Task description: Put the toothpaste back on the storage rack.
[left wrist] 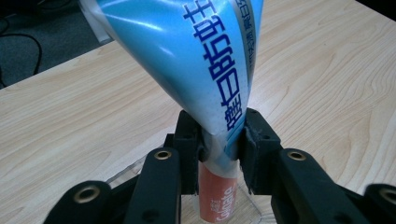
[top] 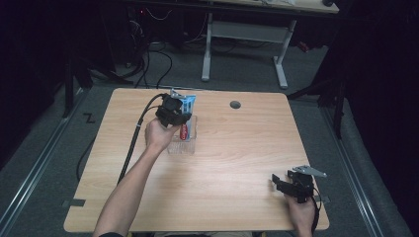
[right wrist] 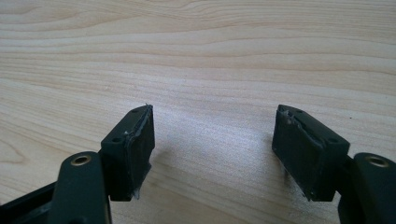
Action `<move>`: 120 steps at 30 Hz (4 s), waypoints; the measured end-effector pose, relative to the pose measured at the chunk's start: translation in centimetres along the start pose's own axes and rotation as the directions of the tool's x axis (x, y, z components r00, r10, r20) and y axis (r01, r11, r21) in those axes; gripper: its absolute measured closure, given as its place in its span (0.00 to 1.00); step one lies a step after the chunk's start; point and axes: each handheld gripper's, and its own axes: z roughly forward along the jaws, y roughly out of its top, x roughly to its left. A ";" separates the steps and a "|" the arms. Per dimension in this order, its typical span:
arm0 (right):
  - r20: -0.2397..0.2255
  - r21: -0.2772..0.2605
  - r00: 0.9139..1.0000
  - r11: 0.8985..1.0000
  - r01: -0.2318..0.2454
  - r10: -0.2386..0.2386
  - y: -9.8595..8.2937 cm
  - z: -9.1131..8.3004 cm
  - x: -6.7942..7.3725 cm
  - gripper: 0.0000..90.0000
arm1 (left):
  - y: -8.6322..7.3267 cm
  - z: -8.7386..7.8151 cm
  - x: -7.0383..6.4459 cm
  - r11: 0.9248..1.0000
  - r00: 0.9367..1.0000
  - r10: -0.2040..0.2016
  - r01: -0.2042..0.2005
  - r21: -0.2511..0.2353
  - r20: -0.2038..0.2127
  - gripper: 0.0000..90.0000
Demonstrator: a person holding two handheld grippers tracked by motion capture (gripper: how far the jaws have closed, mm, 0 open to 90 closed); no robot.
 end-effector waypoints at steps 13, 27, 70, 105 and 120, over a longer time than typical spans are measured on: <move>0.000 0.000 1.000 1.000 0.000 0.000 0.0 0.0 0.0 0.33 | -0.5 0.5 -0.4 1.000 1.000 0.008 -0.008 0.021 0.012 0.79; 0.001 0.000 1.000 1.000 0.002 -0.002 0.0 0.0 0.0 0.33 | -1.1 0.4 -0.2 1.000 1.000 0.003 -0.003 0.006 -0.012 0.76; 0.001 0.000 1.000 1.000 0.003 -0.003 0.0 0.0 0.0 0.33 | -2.1 -1.7 0.8 0.999 0.999 -0.005 0.003 -0.035 -0.052 0.59; 0.003 0.003 1.000 1.000 0.007 -0.007 0.0 0.0 0.0 0.33 | -4.1 -5.4 1.1 0.992 0.999 -0.032 0.028 -0.126 -0.028 0.55; 0.003 0.003 1.000 1.000 0.008 -0.008 0.0 0.0 0.0 0.33 | -4.5 -6.6 1.2 0.987 0.999 -0.048 0.043 -0.154 -0.024 0.54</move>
